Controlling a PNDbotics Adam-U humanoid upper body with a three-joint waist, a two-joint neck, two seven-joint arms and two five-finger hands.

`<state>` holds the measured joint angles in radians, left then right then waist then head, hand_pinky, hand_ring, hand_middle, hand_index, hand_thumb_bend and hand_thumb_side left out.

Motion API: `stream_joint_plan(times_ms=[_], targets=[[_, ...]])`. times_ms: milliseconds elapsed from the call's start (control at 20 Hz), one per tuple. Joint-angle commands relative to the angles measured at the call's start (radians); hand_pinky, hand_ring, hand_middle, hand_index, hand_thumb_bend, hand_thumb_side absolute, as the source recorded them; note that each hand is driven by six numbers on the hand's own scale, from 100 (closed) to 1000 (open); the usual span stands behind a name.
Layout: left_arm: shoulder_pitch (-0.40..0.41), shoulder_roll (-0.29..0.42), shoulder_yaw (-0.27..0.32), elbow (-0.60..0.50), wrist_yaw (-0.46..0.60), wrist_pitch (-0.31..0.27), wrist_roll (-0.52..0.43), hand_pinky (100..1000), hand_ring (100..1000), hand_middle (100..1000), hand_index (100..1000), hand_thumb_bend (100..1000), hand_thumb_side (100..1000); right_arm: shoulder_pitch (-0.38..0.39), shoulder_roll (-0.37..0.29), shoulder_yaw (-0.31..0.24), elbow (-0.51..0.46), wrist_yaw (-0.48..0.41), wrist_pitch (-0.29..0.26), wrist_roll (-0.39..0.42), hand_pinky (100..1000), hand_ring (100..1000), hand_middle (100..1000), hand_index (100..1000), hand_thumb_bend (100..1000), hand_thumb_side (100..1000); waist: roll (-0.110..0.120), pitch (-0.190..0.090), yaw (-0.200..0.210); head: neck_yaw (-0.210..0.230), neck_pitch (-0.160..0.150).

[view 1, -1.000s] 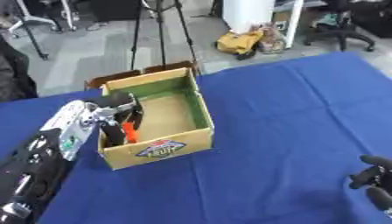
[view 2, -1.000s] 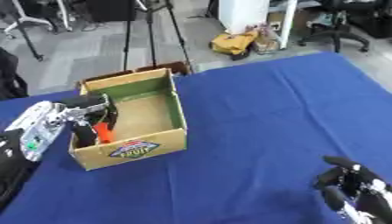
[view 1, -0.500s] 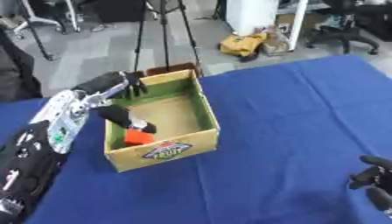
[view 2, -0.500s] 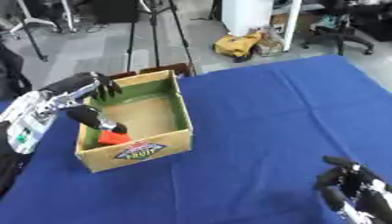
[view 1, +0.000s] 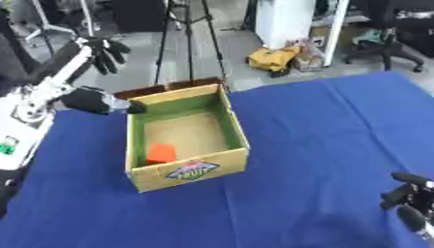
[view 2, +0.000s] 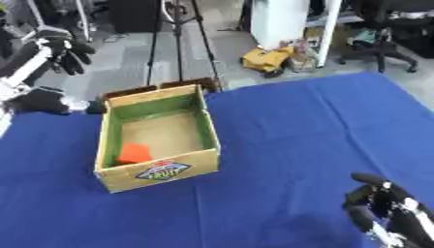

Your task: Pick up objects on the table and place them in the box.

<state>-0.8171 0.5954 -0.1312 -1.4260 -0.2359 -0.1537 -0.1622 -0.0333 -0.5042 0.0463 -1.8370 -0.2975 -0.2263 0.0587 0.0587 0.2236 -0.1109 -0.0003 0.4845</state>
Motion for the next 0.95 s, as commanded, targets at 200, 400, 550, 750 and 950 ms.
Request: stream_joint_plan(times_ms=[200,400,550,750,950], targets=[[0.156,0.021,0.006,-0.176,0.262,0.048,-0.022,536,548,594,816,1000,542,-0.016,-0.038,0.005,-0.026,-0.024,0.002,0.014,823,585,547,830,517,432,-0.018,-0.029,0.032,-0.015,0.015],[0.228,-0.033,-0.018,-0.199,0.338,0.078,-0.07,539,557,607,832,1000,562,-0.029,-0.047,0.028,-0.032,-0.032,0.009,0.039,818,561,525,818,516,433,-0.027,-0.032,0.046,-0.018,0.021],[0.25,-0.062,-0.038,-0.211,0.345,0.09,-0.124,550,575,625,844,1000,567,-0.034,-0.051,0.046,-0.034,-0.026,0.013,0.065,786,495,458,765,511,435,-0.031,-0.033,0.049,-0.019,0.024],[0.254,-0.083,-0.061,-0.233,0.307,0.088,-0.185,565,597,653,869,1000,550,-0.037,-0.056,0.06,-0.037,-0.004,0.014,0.104,712,400,345,646,557,404,-0.031,-0.032,0.049,-0.019,0.03],[0.246,-0.097,-0.075,-0.234,0.278,0.09,-0.236,588,622,684,892,1000,550,-0.037,-0.056,0.068,-0.04,0.026,0.006,0.158,705,362,305,606,621,411,-0.029,-0.032,0.045,-0.018,0.03]])
